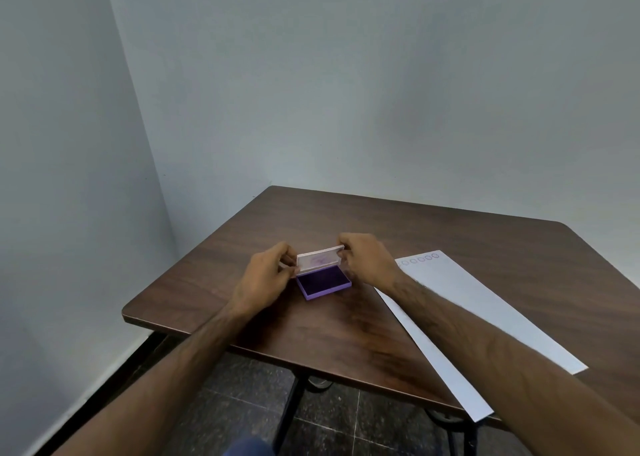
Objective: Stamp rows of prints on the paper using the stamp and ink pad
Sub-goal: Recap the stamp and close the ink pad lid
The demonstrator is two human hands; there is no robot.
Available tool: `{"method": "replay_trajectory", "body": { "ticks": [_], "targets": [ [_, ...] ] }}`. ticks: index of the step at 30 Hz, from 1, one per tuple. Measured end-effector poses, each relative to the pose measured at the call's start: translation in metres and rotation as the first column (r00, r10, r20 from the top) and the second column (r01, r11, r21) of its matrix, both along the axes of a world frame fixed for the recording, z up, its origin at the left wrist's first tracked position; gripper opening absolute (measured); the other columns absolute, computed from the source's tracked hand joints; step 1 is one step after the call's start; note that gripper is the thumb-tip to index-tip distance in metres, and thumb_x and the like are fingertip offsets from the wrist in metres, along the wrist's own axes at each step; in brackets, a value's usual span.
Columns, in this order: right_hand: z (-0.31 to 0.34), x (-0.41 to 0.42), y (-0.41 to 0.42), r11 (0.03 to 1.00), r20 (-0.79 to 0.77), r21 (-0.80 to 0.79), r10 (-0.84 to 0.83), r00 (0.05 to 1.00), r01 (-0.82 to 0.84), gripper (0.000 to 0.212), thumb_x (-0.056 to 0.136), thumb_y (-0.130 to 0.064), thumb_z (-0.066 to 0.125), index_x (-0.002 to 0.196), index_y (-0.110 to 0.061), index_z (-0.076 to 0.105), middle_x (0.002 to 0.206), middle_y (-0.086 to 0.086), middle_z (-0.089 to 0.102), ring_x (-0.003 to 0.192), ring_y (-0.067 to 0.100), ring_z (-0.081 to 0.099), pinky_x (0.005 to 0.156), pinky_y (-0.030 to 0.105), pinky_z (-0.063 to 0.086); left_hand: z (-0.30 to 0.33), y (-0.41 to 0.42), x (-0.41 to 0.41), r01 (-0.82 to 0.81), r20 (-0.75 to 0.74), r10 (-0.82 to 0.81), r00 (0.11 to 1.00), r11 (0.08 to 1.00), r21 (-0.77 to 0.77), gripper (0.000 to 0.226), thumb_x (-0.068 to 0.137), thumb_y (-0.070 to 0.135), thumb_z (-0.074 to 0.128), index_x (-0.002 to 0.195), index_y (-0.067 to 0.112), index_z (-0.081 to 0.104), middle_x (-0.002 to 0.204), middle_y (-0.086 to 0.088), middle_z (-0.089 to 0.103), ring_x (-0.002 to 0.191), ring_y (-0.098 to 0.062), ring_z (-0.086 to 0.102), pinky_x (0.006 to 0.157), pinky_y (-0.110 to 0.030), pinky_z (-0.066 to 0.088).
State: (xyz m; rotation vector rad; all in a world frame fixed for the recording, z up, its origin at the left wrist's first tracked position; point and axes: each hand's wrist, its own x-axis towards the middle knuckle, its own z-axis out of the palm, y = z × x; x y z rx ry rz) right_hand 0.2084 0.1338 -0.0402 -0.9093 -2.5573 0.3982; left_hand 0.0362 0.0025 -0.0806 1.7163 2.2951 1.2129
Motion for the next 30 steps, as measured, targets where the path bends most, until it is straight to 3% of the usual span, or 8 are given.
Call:
{"method": "replay_trajectory", "body": {
  "ticks": [5, 10, 13, 18, 21, 24, 27, 30],
  "targets": [
    [-0.004, 0.003, 0.001, 1.0, 0.011, -0.027, 0.01, 1.0, -0.01, 0.013, 0.099, -0.016, 0.053, 0.088, -0.021, 0.059, 0.101, 0.006, 0.072, 0.084, 0.017, 0.058, 0.068, 0.027, 0.043, 0.0, -0.001, 0.005, 0.002, -0.002, -0.002, 1.0, 1.0, 0.004, 0.009, 0.088, 0.011, 0.072, 0.095, 0.014, 0.067, 0.094, 0.004, 0.073, 0.082, -0.006, 0.067, 0.066, -0.01, 0.05],
    [-0.003, 0.007, 0.002, 0.999, 0.08, 0.015, 0.041, 0.996, -0.043, 0.018, 0.097, -0.012, 0.051, 0.082, -0.019, 0.058, 0.094, 0.008, 0.071, 0.077, 0.02, 0.055, 0.066, 0.027, 0.038, -0.003, -0.006, 0.006, 0.039, -0.011, -0.039, 0.999, 0.999, 0.0, 0.01, 0.089, 0.009, 0.069, 0.096, 0.016, 0.067, 0.096, 0.006, 0.071, 0.084, -0.002, 0.067, 0.068, -0.008, 0.051],
    [-0.007, 0.011, 0.007, 0.996, 0.151, 0.014, 0.088, 0.985, -0.091, 0.025, 0.096, -0.007, 0.048, 0.099, -0.013, 0.072, 0.103, 0.012, 0.074, 0.087, 0.027, 0.065, 0.072, 0.028, 0.045, -0.005, -0.011, 0.008, 0.117, -0.106, -0.116, 0.988, 0.993, 0.004, 0.012, 0.089, 0.01, 0.062, 0.097, 0.017, 0.067, 0.097, 0.005, 0.072, 0.087, -0.004, 0.066, 0.071, -0.009, 0.048],
    [-0.005, 0.021, 0.007, 0.979, 0.327, -0.073, 0.203, 0.923, -0.19, 0.049, 0.084, 0.005, 0.051, 0.129, -0.009, 0.064, 0.129, 0.016, 0.065, 0.117, 0.032, 0.061, 0.095, 0.027, 0.043, -0.006, -0.02, 0.012, 0.163, -0.226, -0.176, 0.958, 0.984, -0.075, 0.025, 0.09, 0.049, 0.053, 0.097, 0.027, 0.063, 0.095, 0.01, 0.061, 0.08, -0.004, 0.057, 0.073, -0.025, 0.047],
    [0.0, 0.025, 0.011, 0.959, 0.339, -0.077, 0.284, 0.897, -0.274, 0.044, 0.085, -0.002, 0.056, 0.128, -0.005, 0.064, 0.131, 0.017, 0.06, 0.123, 0.032, 0.055, 0.099, 0.029, 0.042, -0.009, -0.018, 0.01, 0.152, -0.324, -0.177, 0.929, 0.983, -0.101, 0.037, 0.082, 0.063, 0.06, 0.1, 0.03, 0.059, 0.101, 0.012, 0.058, 0.084, -0.007, 0.058, 0.074, -0.027, 0.049],
    [0.002, 0.025, 0.02, 0.931, 0.368, -0.058, 0.355, 0.859, -0.36, 0.045, 0.089, -0.025, 0.068, 0.13, -0.006, 0.061, 0.14, 0.012, 0.057, 0.131, 0.028, 0.051, 0.111, 0.039, 0.039, -0.012, -0.012, 0.004, 0.196, -0.32, -0.22, 0.922, 0.975, -0.104, 0.036, 0.08, 0.059, 0.066, 0.099, 0.031, 0.057, 0.1, 0.012, 0.054, 0.087, -0.006, 0.054, 0.077, -0.027, 0.049],
    [0.001, 0.017, 0.034, 0.911, 0.378, -0.07, 0.402, 0.834, -0.407, 0.041, 0.086, -0.034, 0.073, 0.119, -0.014, 0.06, 0.122, 0.008, 0.066, 0.111, 0.028, 0.06, 0.096, 0.047, 0.048, -0.012, -0.005, -0.006, 0.25, -0.239, -0.267, 0.934, 0.963, -0.101, 0.035, 0.078, 0.051, 0.075, 0.101, 0.03, 0.059, 0.101, 0.013, 0.052, 0.092, -0.004, 0.053, 0.078, -0.019, 0.044],
    [0.0, 0.004, 0.048, 0.889, 0.359, -0.093, 0.45, 0.817, -0.449, 0.038, 0.084, -0.035, 0.076, 0.114, -0.018, 0.06, 0.111, -0.003, 0.063, 0.099, 0.018, 0.056, 0.085, 0.032, 0.047, -0.012, 0.003, -0.02, 0.284, -0.188, -0.31, 0.932, 0.947, -0.153, 0.04, 0.079, 0.05, 0.076, 0.112, 0.033, 0.06, 0.108, 0.015, 0.05, 0.103, -0.001, 0.051, 0.087, -0.013, 0.037]
  ]
}}
